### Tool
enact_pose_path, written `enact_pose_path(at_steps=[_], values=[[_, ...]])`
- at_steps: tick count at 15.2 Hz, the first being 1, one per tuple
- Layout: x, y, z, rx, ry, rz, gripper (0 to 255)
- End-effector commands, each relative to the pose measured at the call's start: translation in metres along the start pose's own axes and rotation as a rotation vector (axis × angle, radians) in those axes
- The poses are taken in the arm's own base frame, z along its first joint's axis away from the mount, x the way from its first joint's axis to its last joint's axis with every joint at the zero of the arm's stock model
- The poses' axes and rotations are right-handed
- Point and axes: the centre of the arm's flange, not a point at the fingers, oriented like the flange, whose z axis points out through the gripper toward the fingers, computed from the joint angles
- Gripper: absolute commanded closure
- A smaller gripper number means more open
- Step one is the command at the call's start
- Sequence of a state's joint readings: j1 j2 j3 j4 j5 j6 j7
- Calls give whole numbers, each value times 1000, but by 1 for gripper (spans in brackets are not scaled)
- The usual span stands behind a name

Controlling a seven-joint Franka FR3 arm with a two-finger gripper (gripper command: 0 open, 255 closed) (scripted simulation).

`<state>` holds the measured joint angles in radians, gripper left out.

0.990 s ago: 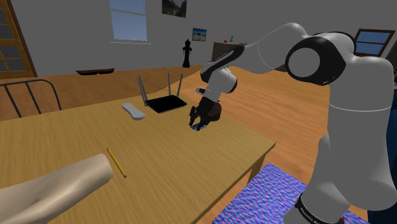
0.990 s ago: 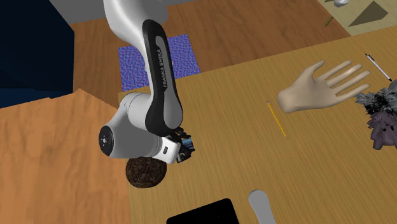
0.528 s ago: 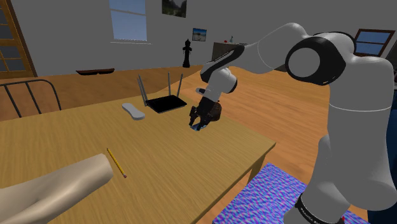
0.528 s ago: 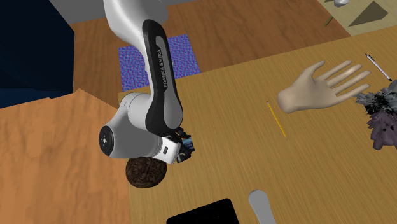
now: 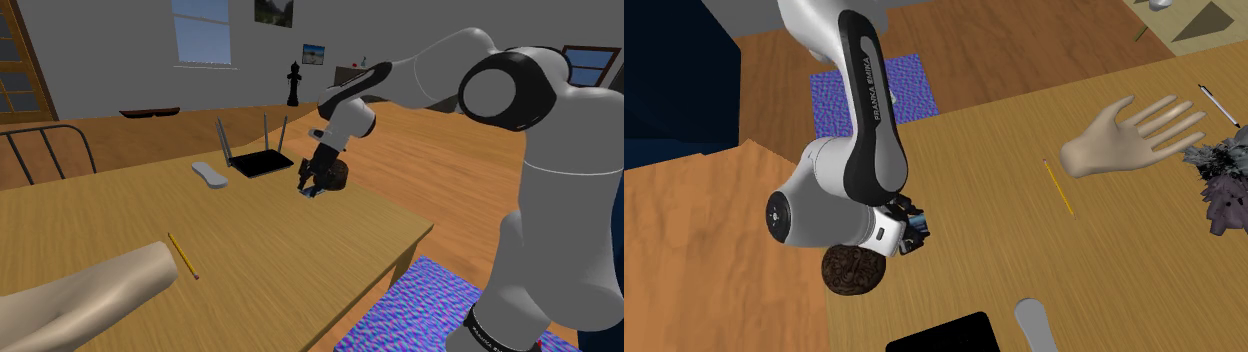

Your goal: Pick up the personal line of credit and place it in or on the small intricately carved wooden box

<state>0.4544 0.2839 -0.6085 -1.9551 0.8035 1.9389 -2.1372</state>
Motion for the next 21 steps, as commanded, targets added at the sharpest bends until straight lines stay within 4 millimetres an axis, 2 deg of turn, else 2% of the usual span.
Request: enact_pose_path(at_steps=[1,21], values=[[7,-1,-9,0,0,0,255],[65,-1,-97,0,0,0,255]])
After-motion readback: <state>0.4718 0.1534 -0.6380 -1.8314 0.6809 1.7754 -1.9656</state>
